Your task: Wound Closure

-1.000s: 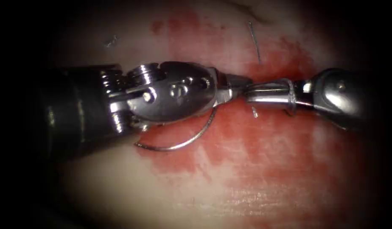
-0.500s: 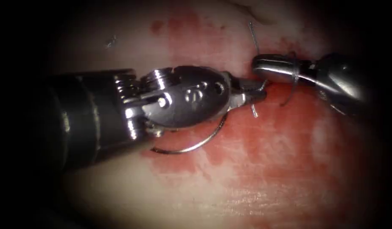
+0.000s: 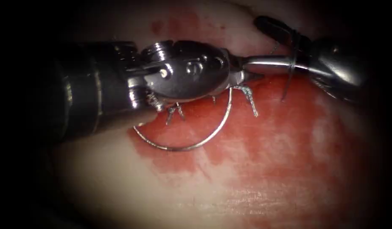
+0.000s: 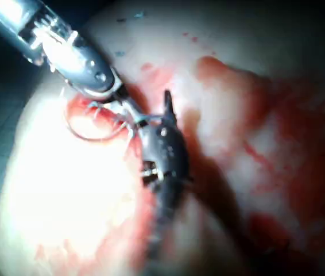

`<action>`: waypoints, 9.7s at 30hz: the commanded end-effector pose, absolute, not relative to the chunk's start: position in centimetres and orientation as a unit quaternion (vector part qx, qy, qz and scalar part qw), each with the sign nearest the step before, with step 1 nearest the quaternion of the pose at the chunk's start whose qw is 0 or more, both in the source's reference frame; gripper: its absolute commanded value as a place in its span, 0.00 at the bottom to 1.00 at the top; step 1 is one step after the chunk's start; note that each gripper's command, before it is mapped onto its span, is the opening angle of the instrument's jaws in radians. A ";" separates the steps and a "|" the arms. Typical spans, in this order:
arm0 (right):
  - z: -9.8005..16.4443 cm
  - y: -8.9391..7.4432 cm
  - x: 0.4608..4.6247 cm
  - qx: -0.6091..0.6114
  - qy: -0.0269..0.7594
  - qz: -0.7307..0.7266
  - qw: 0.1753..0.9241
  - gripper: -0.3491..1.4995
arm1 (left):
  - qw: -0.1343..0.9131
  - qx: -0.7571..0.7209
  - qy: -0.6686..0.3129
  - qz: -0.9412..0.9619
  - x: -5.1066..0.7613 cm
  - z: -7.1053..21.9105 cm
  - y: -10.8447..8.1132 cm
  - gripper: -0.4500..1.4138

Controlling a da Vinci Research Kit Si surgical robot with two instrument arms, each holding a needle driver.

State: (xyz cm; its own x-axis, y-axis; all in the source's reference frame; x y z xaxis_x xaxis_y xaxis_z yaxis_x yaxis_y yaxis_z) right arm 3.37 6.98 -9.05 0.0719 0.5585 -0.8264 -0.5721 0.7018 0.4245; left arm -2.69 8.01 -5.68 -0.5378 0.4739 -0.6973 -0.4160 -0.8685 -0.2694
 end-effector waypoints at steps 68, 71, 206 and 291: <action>-8.6 6.7 3.24 0.010 0.493 0.419 0.763 0.40 | 0.242 -0.405 -0.048 0.880 -2.92 -5.5 7.6 0.05; -8.6 6.7 3.24 0.015 0.491 0.426 0.759 0.35 | 0.242 -0.405 -0.048 0.880 -2.92 -5.5 7.6 0.05; -9.2 5.7 3.11 0.171 0.503 0.256 0.807 0.87 | 0.091 -0.219 -0.033 0.971 -2.08 -5.5 7.1 0.55; -9.9 6.3 3.40 0.041 0.586 0.027 0.809 0.00 | 0.279 -0.394 -0.120 0.867 -2.34 -6.9 7.6 0.63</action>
State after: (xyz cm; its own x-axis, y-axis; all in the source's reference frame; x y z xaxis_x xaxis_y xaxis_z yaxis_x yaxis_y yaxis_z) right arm 3.31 6.22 -9.97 0.3166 0.0631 -0.9464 0.0241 0.9969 0.0745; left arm -2.27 7.56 -6.91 -0.5359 0.5839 -0.6098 -0.3839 -0.8118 -0.4400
